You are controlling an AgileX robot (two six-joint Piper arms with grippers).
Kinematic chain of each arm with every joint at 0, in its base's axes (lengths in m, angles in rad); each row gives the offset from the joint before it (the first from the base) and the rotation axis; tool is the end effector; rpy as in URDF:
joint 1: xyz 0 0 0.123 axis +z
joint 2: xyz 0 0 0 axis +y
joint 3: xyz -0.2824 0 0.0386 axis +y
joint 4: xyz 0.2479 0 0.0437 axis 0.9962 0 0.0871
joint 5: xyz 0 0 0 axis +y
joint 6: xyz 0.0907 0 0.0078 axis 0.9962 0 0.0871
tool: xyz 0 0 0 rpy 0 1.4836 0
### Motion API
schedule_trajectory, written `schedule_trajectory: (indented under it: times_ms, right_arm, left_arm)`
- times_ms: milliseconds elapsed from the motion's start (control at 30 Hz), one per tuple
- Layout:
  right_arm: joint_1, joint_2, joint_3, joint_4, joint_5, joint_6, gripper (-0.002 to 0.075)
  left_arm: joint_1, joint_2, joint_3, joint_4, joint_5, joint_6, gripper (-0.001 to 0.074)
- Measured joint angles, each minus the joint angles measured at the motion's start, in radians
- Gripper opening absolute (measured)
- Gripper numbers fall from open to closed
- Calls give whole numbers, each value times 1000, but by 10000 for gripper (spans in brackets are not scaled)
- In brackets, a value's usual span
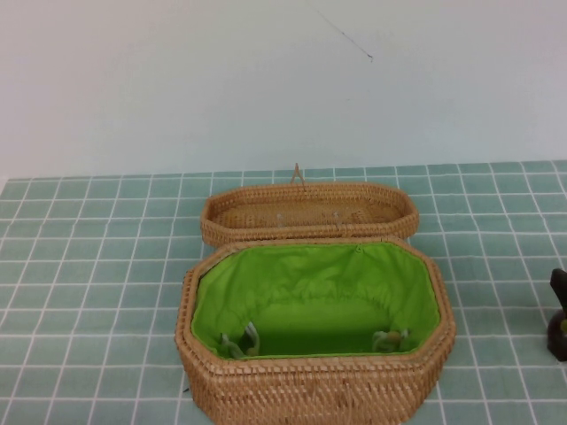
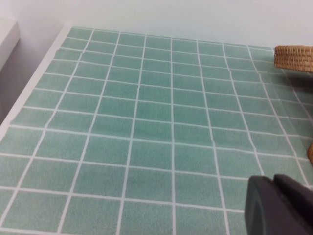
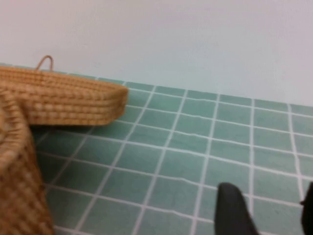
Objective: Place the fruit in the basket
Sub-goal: Pick up the mangosteen on the table
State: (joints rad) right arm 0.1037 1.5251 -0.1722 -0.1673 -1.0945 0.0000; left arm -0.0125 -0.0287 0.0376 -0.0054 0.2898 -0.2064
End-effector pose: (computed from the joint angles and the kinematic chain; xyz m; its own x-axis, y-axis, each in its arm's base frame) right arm 0.2080 0.0352 0.1583 -0.1555 -0.0929 -0.9835 -0.2600 0.9643 -0.0500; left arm 0.0539 -0.0008 0.1757 -0.2082 -0.2074 -0.9558 -0.0304 0.9782 -0.2056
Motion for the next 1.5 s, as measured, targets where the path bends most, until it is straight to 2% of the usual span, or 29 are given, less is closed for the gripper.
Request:
schedule_trajectory:
  times_ms: [67, 167, 567, 667, 767, 900, 967, 1133, 1500]
  right_arm:
    - [0, 0, 0, 43, 18, 0, 330]
    - [0, 0, 0, 124, 87, -19, 367]
    - [0, 75, 0, 131, 127, -28, 380]
    - [0, 125, 0, 131, 74, -29, 378]
    - [0, 152, -1, 131, 40, -28, 317]
    - [0, 153, -1, 131, 39, -19, 94]
    - [0, 153, -1, 122, 39, 0, 52]
    - [0, 153, -1, 111, 35, 17, 18]
    - [0, 6, -1, 65, 66, 31, 4]
  left_arm:
    - [0, 0, 0, 0, 0, 0, 1]
    - [0, 0, 0, 0, 0, 0, 0]
    - [0, 0, 0, 0, 0, 0, 0]
    - [0, 0, 0, 0, 0, 0, 0]
    - [0, 0, 0, 0, 0, 0, 0]
    - [0, 0, 0, 0, 0, 0, 0]
    - [0, 0, 0, 0, 0, 0, 0]
    - [0, 0, 0, 0, 0, 0, 1]
    - [0, 0, 0, 0, 0, 0, 0]
